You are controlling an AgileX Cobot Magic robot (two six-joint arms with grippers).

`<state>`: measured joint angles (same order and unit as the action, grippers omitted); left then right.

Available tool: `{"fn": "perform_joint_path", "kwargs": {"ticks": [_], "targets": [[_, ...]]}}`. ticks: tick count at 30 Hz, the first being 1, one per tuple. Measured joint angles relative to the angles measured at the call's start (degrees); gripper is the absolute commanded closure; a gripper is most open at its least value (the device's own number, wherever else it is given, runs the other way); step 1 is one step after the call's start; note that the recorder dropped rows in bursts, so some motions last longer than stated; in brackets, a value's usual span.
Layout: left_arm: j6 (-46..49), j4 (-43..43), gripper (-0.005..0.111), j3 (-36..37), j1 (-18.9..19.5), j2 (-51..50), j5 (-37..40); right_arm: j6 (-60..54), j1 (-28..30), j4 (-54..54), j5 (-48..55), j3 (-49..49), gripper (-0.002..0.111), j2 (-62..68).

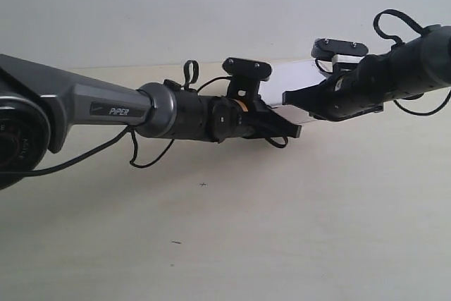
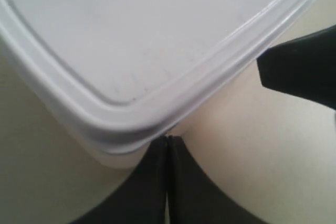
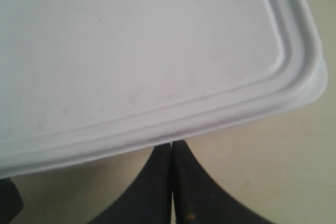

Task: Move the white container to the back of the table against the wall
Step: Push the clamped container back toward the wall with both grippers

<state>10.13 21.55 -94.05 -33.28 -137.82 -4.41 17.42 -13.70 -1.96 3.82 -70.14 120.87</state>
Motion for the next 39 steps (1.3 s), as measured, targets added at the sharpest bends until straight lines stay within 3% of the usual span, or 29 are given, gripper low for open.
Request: {"fn": "perform_joint_path", "kwargs": {"ticks": [6,18,26,39], "targets": [[0.8,0.0,0.107,-3.0,2.3,-0.9,0.6,-0.1,0.0,0.0,0.1,-3.3,0.108,2.0],[3.2,0.0,0.107,-11.2,3.1,-5.2,4.4,-0.1,0.1,0.0,1.5,-9.8,0.108,6.3],[4.1,-0.1,0.107,-12.9,4.4,-6.3,6.1,-0.1,0.1,-0.1,2.8,-14.0,0.108,10.0],[9.4,-10.5,0.107,-13.0,5.3,-6.3,12.5,-0.1,0.1,-0.1,4.2,-20.9,0.108,13.3]]}}
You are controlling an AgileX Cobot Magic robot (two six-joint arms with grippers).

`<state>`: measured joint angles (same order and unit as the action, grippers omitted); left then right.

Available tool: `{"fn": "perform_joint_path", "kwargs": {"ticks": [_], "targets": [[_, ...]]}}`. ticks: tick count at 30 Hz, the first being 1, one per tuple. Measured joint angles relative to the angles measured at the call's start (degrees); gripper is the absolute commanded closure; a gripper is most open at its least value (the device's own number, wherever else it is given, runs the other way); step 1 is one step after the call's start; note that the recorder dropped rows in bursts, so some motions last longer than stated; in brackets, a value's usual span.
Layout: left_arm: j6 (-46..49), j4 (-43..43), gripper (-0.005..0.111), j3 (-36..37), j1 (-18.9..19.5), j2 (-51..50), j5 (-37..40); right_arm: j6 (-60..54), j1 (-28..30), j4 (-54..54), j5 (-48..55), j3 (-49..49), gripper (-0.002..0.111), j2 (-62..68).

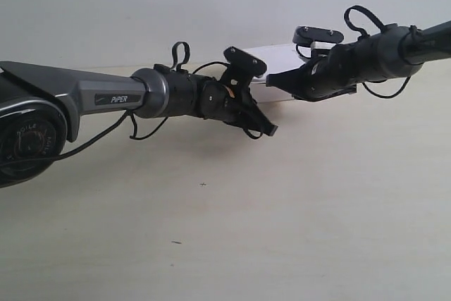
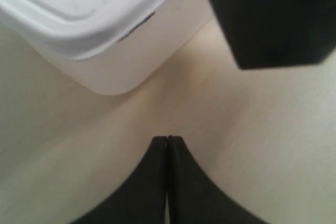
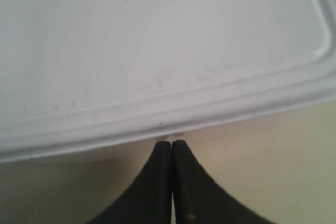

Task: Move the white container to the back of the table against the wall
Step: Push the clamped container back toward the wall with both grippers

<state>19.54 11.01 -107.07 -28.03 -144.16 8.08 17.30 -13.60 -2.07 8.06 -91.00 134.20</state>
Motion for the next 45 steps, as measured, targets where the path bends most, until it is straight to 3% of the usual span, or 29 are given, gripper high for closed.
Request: {"fn": "perform_joint_path", "kwargs": {"ticks": [24,37,45], "targets": [[5.3,-0.4,0.107,0.0,0.0,0.0,-0.4,0.0,-1.6,0.4,4.5,-15.0,0.108,6.8],[5.5,-0.4,0.107,0.0,0.0,0.0,-0.4,-0.1,-1.7,-1.0,5.5,-15.4,0.108,6.8],[5.9,-0.4,0.107,0.0,0.0,0.6,3.8,-0.1,-1.7,-3.1,7.3,-15.5,0.108,6.8]]}}
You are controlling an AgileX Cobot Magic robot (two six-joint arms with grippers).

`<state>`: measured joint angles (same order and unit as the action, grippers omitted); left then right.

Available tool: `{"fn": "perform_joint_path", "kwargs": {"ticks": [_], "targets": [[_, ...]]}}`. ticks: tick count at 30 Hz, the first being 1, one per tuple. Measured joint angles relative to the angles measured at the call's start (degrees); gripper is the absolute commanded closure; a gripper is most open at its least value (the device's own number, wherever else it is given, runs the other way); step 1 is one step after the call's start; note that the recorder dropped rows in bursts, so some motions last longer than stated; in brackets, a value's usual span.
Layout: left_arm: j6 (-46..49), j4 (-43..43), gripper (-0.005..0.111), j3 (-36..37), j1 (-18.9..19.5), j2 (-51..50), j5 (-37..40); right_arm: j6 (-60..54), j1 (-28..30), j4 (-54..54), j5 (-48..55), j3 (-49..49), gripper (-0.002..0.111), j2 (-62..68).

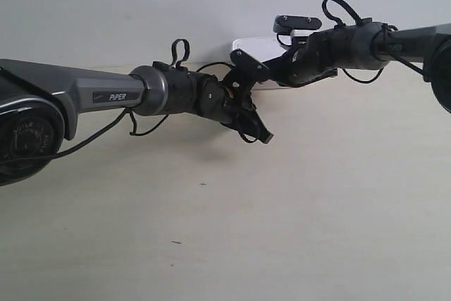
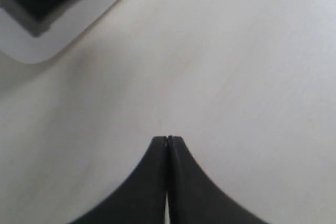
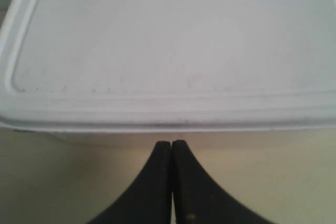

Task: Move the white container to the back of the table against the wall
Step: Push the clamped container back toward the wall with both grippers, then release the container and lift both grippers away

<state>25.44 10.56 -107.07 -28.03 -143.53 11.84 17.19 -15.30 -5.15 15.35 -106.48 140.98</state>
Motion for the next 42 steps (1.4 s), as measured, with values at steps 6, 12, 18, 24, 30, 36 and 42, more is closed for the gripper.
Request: {"fn": "perform_joint_path", "kwargs": {"ticks": [6,12,18,24,30,36,42], "targets": [[0.0,0.0,0.107,0.0,0.0,2.6,4.8,-0.1,0.0,-3.3,4.4,-0.1,0.108,-0.1],[0.0,0.0,0.107,0.0,0.0,4.0,10.8,-1.2,0.0,-3.6,11.7,-0.1,0.108,-3.5],[-0.9,0.0,0.107,5.8,0.0,6.9,10.4,-4.2,0.0,-3.6,17.7,1.7,0.108,-9.6],[-1.4,0.0,0.107,16.5,0.0,17.2,2.9,-4.8,0.0,-3.6,12.4,12.3,0.108,-18.9],[-1.8,0.6,0.107,29.1,0.0,30.8,-4.8,-4.7,0.0,-3.6,3.1,27.4,0.108,-31.3],[-1.8,1.7,0.107,43.7,0.0,48.3,-11.8,-3.0,0.0,-3.6,-8.9,44.9,0.108,-49.1],[-2.1,2.6,0.107,59.0,-2.0,73.2,-15.6,0.4,0.0,-3.6,-14.6,59.1,0.108,-74.6]]}}
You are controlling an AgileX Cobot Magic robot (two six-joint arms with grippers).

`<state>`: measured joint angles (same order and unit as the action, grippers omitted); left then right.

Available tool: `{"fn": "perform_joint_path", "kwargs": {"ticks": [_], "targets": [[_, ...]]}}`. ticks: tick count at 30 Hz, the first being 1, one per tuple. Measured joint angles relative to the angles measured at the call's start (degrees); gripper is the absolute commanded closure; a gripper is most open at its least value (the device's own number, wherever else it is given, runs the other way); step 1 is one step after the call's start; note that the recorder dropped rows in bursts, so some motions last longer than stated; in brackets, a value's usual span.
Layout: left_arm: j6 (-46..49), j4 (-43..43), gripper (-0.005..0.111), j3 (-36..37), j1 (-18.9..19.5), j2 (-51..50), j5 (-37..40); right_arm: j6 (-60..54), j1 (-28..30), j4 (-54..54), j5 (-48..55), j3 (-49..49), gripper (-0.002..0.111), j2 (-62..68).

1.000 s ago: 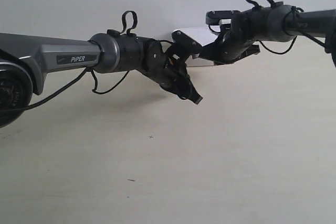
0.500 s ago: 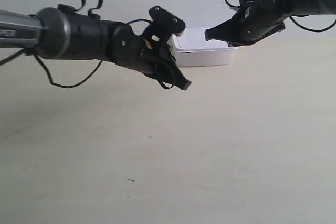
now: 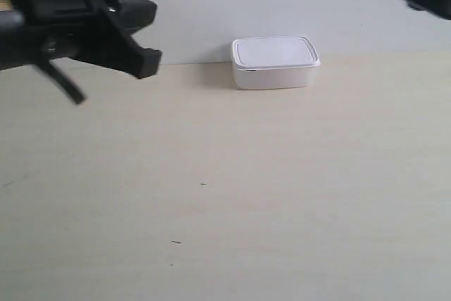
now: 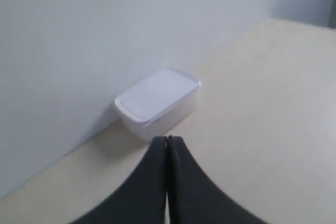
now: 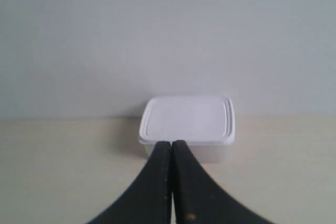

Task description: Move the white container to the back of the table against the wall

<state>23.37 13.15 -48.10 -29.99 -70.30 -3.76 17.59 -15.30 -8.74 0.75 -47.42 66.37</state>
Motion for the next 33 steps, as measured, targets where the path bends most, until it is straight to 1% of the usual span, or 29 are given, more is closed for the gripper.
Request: {"fn": "perform_joint_path", "kwargs": {"ticks": [5,6,9,11,15,18,23,33], "targets": [[-0.4,0.1,0.107,9.0,-5.8,18.1,-1.7,0.7,0.0,1.9,0.9,9.3,0.108,-23.2],[-0.6,0.1,0.107,10.5,-7.3,22.5,-1.8,0.8,0.0,2.2,2.0,10.7,0.108,-28.3],[-0.9,0.1,0.107,15.0,-9.9,31.6,-2.1,1.5,0.0,2.7,7.1,13.3,0.108,-42.6],[-1.5,0.4,0.107,17.4,-10.4,36.7,-2.1,1.6,0.0,2.9,11.5,14.0,0.108,-51.6],[-2.1,0.4,0.107,20.4,-10.6,43.2,-2.1,1.7,0.0,2.9,16.6,14.1,0.108,-63.1],[-2.8,0.4,0.107,20.7,-10.6,44.3,-3.2,1.7,0.0,1.8,18.6,14.1,0.108,-66.1],[-6.3,0.6,0.107,20.8,-10.6,44.1,-6.2,1.8,0.0,1.6,20.1,15.0,0.108,-63.9],[-7.7,0.9,0.107,20.8,-10.6,44.1,-6.0,2.0,0.0,1.6,20.8,15.1,0.108,-62.5]]}}
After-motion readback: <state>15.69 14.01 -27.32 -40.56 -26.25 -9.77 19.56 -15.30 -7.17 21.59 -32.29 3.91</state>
